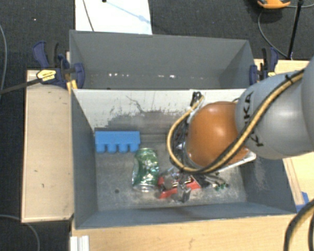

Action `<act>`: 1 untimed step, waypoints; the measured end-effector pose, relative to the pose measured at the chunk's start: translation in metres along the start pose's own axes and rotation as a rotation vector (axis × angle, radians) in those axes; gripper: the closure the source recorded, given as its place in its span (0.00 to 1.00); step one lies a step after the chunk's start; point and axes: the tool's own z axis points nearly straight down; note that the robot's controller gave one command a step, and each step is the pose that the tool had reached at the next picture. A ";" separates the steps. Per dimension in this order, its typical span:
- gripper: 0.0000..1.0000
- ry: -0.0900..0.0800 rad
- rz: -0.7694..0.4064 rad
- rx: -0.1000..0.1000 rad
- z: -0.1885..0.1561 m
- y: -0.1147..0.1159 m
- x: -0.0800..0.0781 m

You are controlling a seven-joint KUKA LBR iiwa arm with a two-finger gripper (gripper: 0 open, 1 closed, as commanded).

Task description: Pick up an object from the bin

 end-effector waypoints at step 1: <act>1.00 0.000 0.001 0.000 0.000 0.000 0.000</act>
Offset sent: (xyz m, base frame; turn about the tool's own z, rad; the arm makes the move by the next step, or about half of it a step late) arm 0.0115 0.0017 0.1420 -0.0418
